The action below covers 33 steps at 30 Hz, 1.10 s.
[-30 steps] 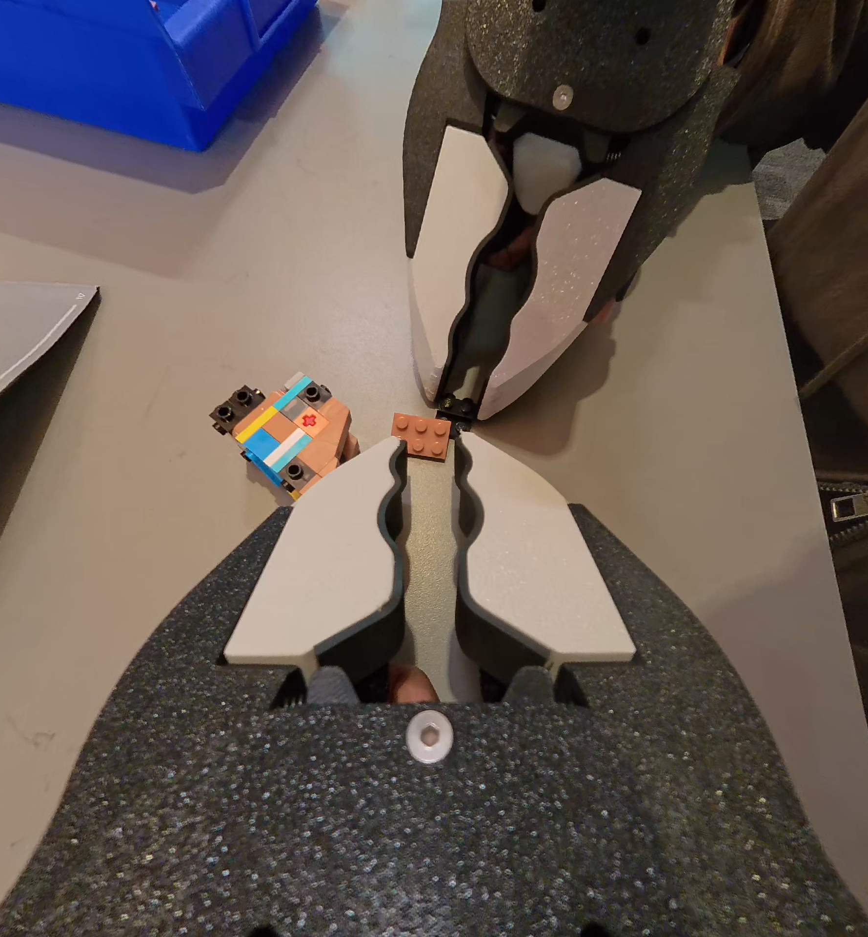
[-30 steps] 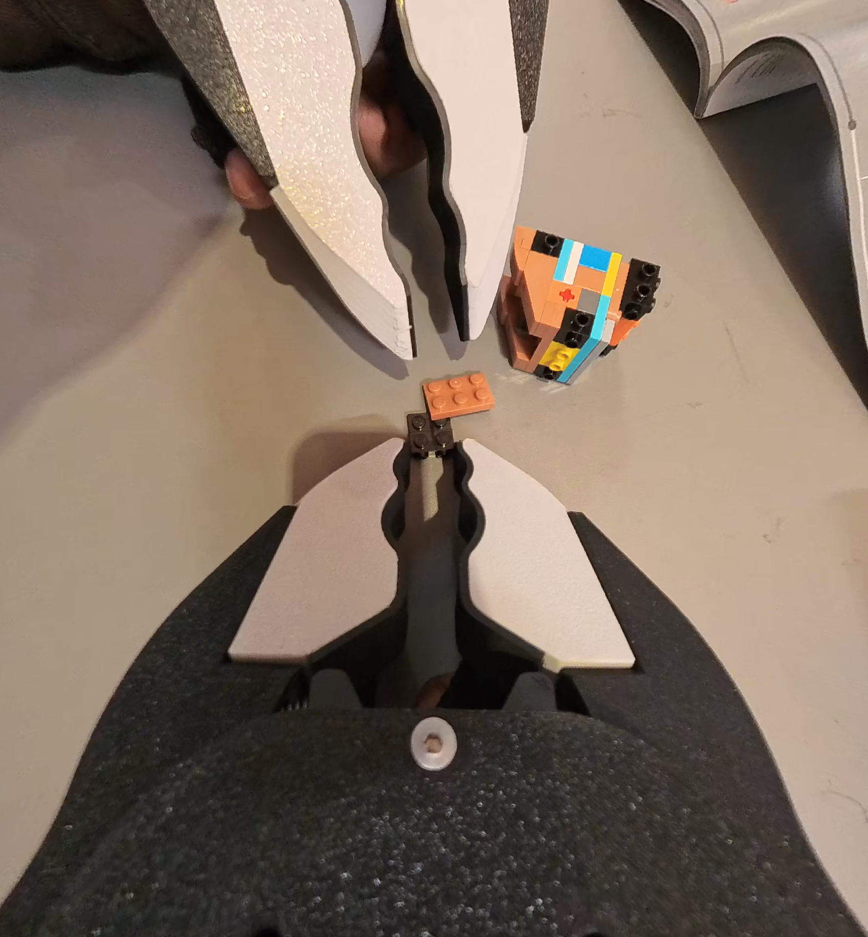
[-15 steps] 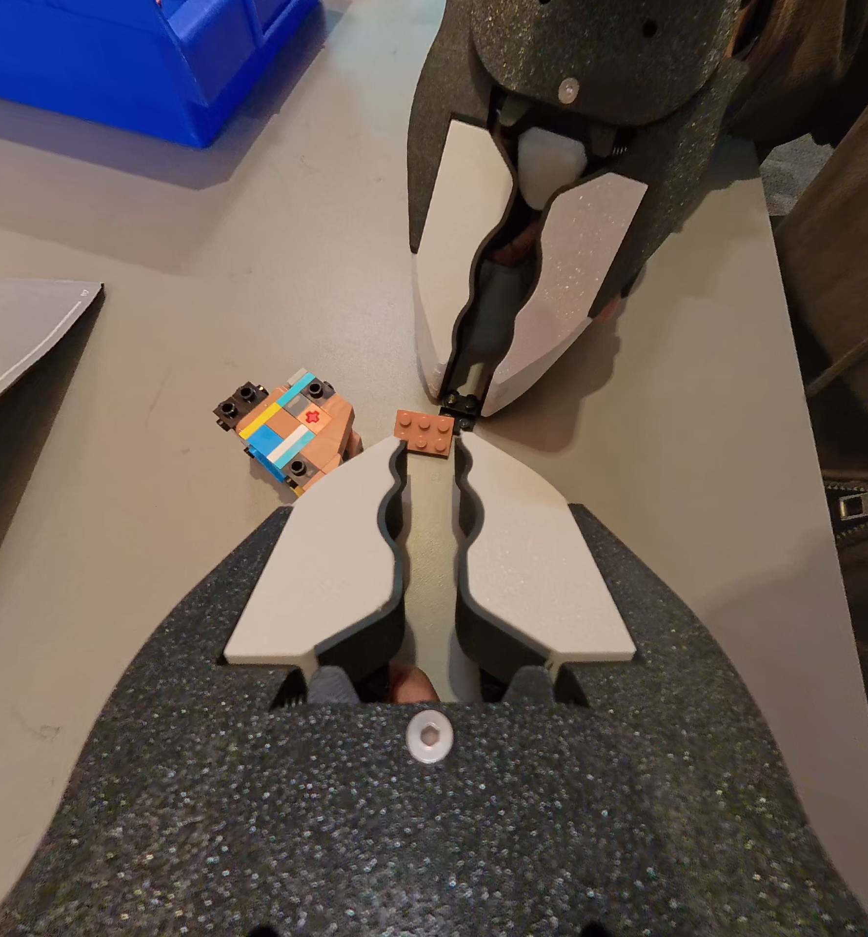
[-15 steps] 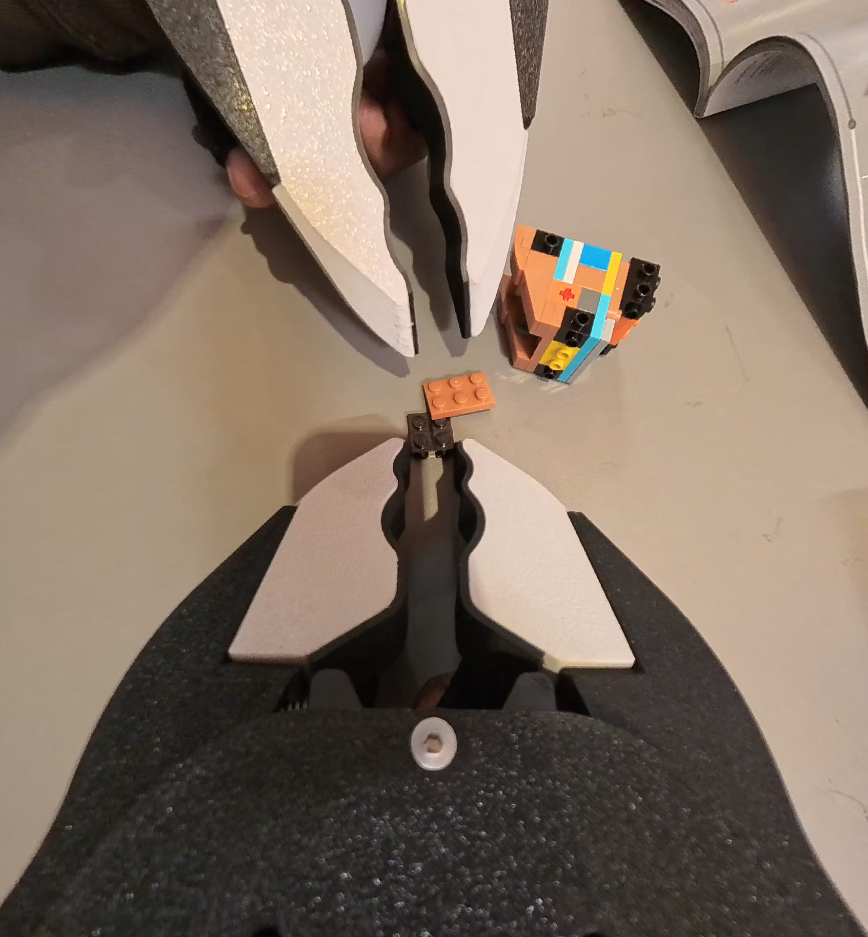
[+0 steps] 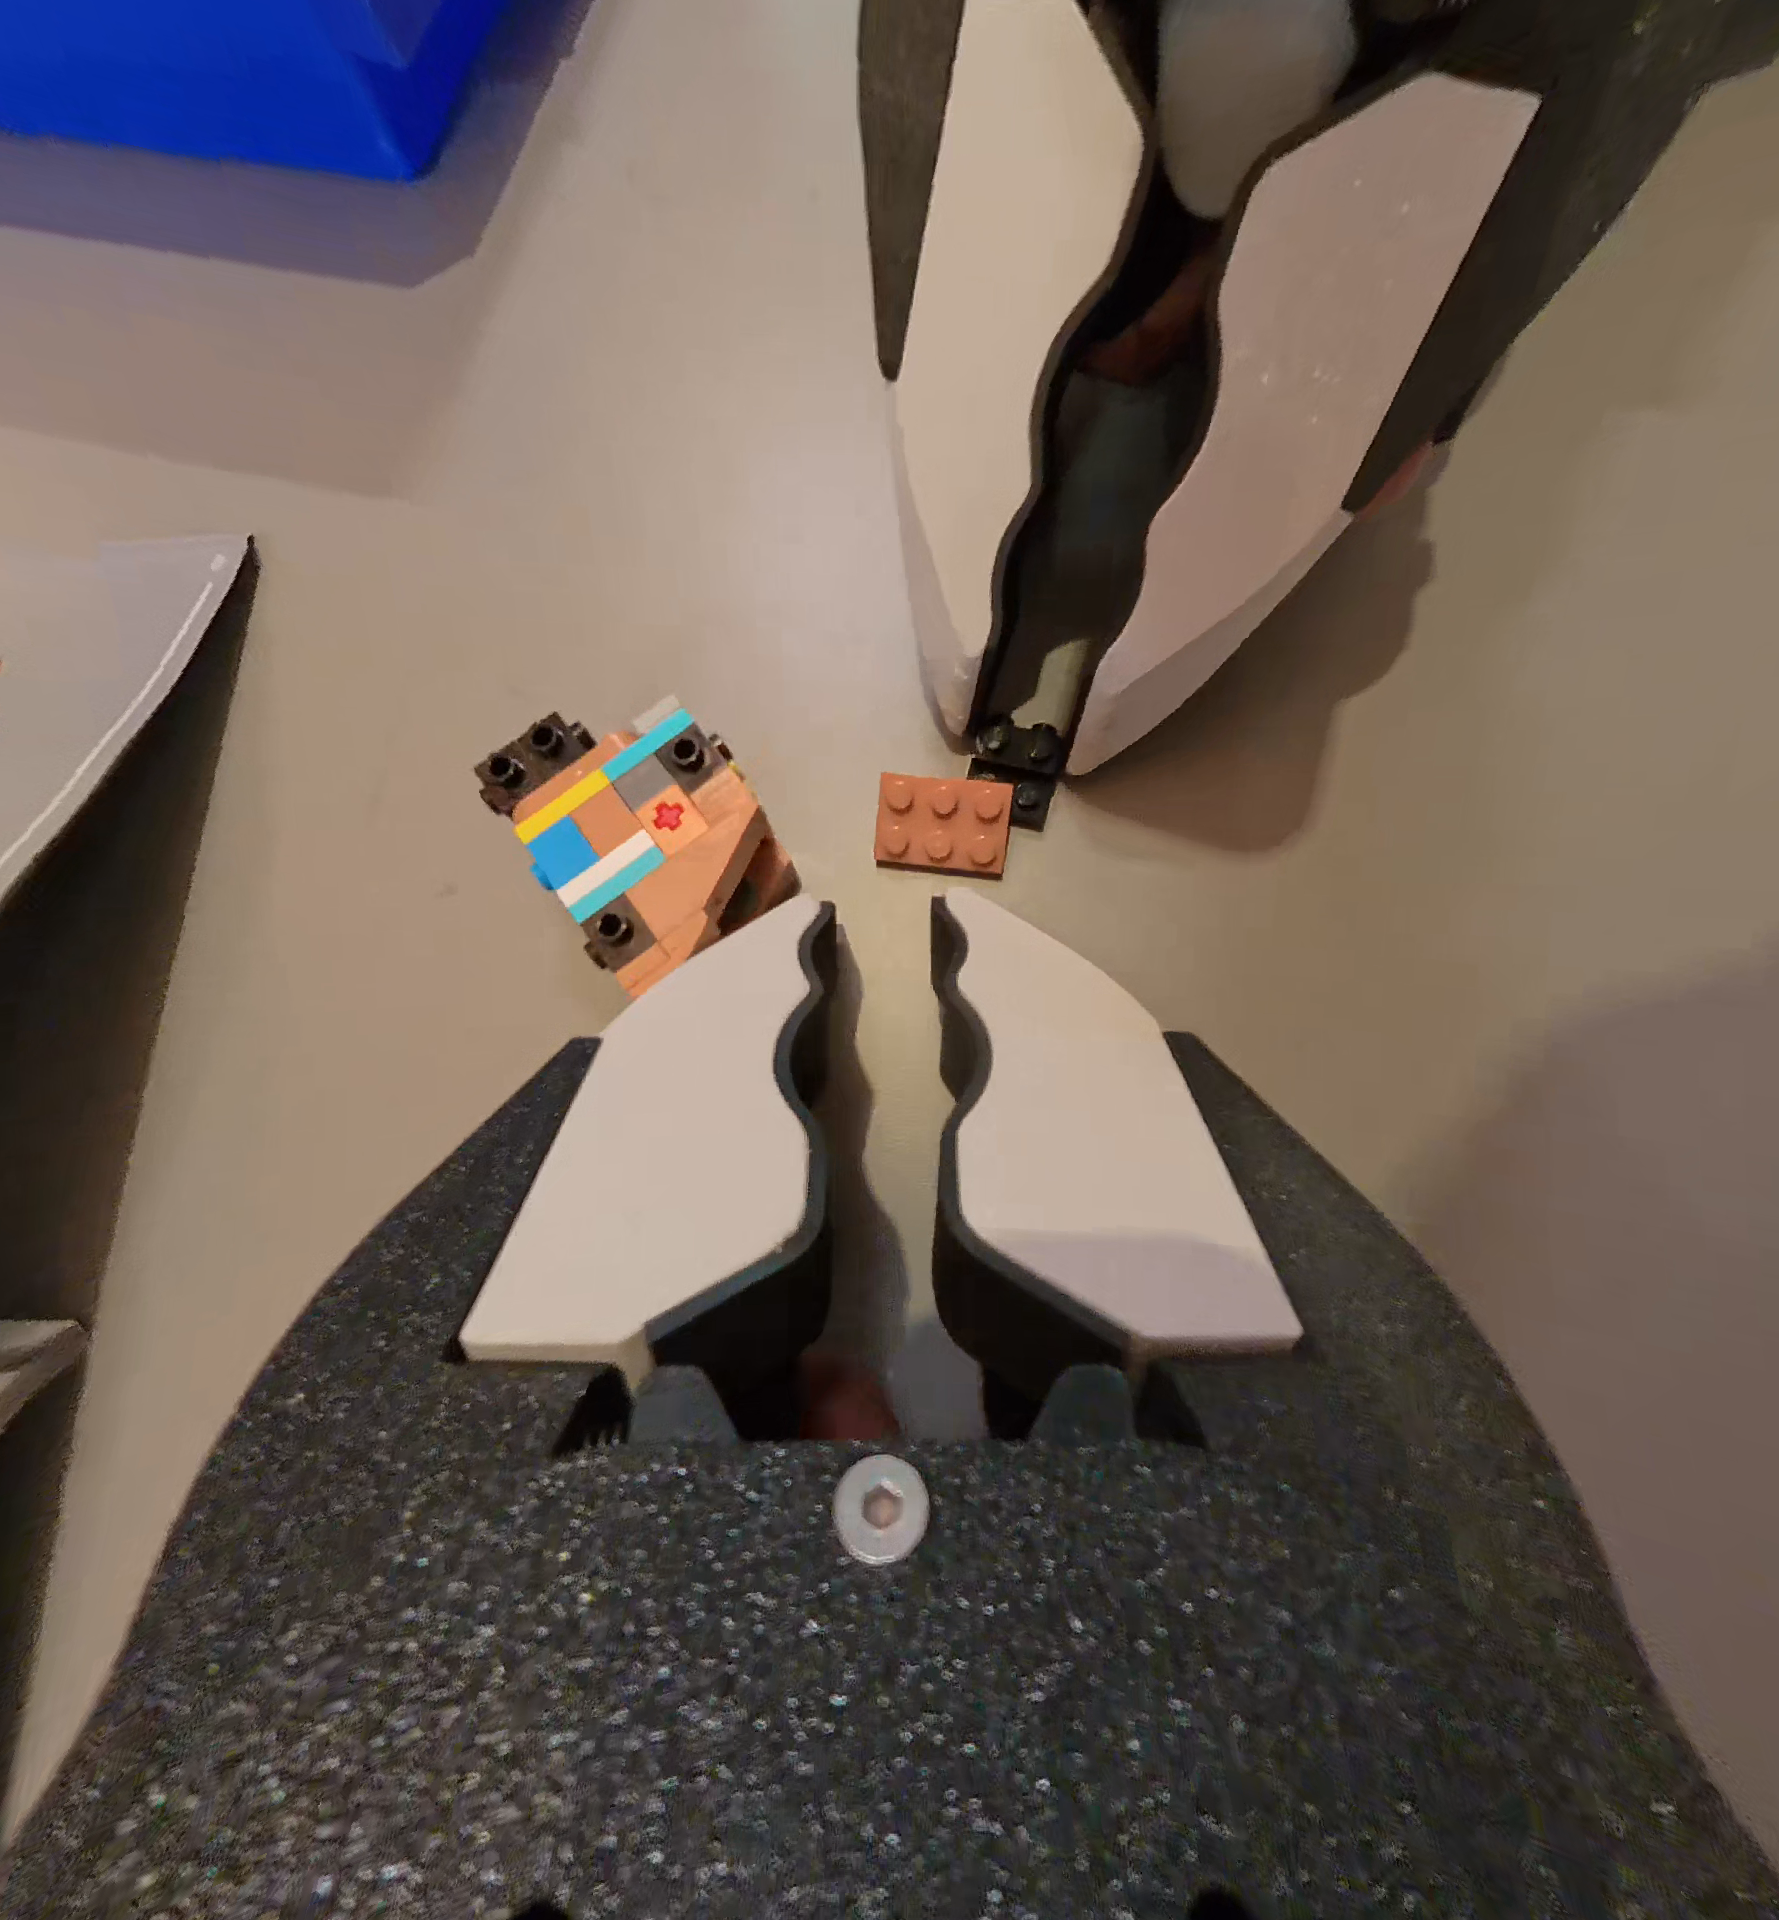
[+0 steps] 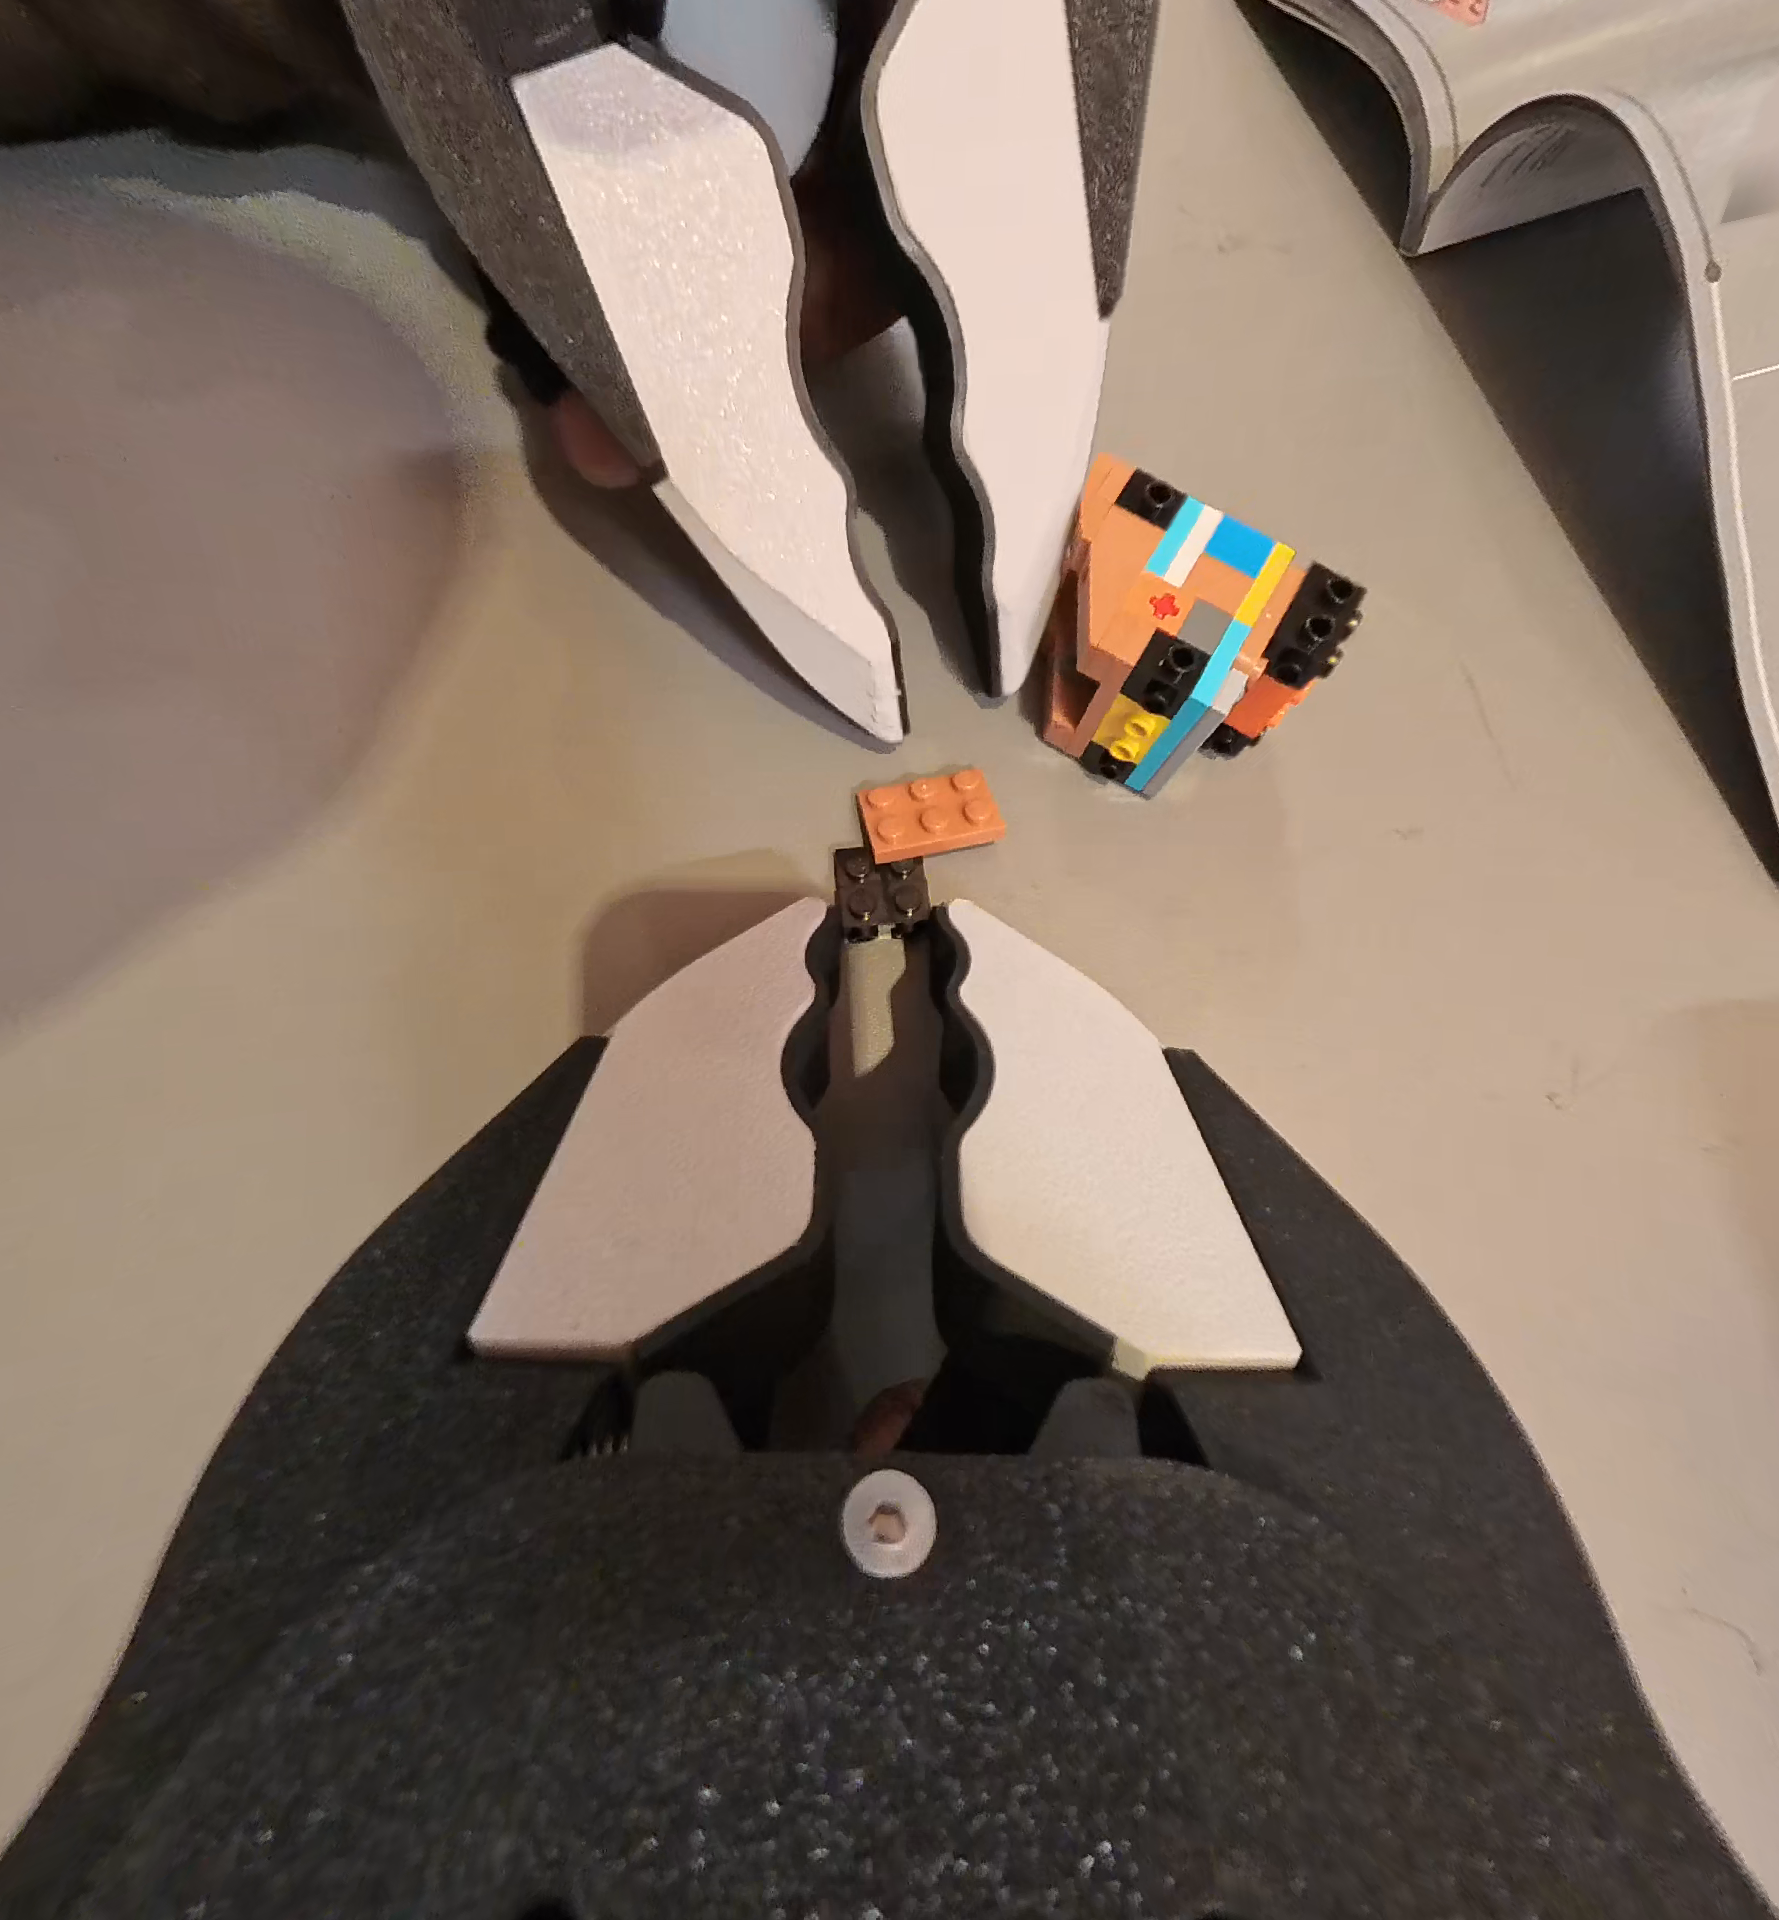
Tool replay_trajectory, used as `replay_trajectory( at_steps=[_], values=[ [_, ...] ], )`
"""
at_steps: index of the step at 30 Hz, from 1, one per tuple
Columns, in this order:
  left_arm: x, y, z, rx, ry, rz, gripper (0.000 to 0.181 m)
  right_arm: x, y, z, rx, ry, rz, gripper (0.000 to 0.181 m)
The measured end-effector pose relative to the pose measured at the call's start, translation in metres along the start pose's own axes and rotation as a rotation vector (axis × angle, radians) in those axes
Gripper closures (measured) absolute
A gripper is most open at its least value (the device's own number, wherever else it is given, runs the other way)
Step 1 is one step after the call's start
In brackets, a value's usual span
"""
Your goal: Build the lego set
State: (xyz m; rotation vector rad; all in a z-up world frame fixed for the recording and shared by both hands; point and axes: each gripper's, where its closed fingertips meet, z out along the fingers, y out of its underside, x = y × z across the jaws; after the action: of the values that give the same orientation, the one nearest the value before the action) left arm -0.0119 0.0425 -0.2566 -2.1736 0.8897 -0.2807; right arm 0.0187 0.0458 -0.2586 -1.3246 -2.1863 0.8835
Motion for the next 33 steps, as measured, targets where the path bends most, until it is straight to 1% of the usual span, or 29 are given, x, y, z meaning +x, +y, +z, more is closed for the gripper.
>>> replay_trajectory(
  at_steps=[5,12,14,17,19,21,27,29,33],
  values=[
    [0.003,-0.003,0.007,-0.055,0.002,0.056,0.166,0.001,0.000,0.000,0.001,0.008,0.000,0.166],
    [0.009,-0.009,0.007,-0.077,-0.032,0.148,0.167,0.002,-0.001,-0.001,0.009,0.029,-0.015,0.166],
    [0.007,-0.012,0.005,-0.068,-0.052,0.217,0.165,0.001,-0.001,-0.001,0.010,0.026,-0.022,0.166],
    [0.008,-0.012,0.003,-0.045,-0.051,0.415,0.158,-0.001,-0.001,-0.001,0.011,0.014,-0.037,0.166],
    [0.008,-0.008,0.001,-0.048,-0.031,0.537,0.157,-0.003,-0.001,-0.001,0.011,0.007,-0.041,0.166],
    [0.007,-0.008,0.000,-0.035,-0.007,0.597,0.157,-0.003,-0.001,-0.002,0.012,-0.001,-0.044,0.166],
    [0.006,-0.012,0.003,-0.073,0.024,0.677,0.161,-0.003,-0.001,-0.001,0.010,0.000,-0.044,0.166],
    [0.006,-0.011,0.006,-0.098,0.020,0.682,0.164,-0.002,-0.001,-0.001,0.010,0.008,-0.042,0.166],
    [0.010,-0.014,0.008,-0.099,0.011,0.667,0.170,-0.002,-0.002,-0.002,0.019,0.021,-0.054,0.166]
  ],
)
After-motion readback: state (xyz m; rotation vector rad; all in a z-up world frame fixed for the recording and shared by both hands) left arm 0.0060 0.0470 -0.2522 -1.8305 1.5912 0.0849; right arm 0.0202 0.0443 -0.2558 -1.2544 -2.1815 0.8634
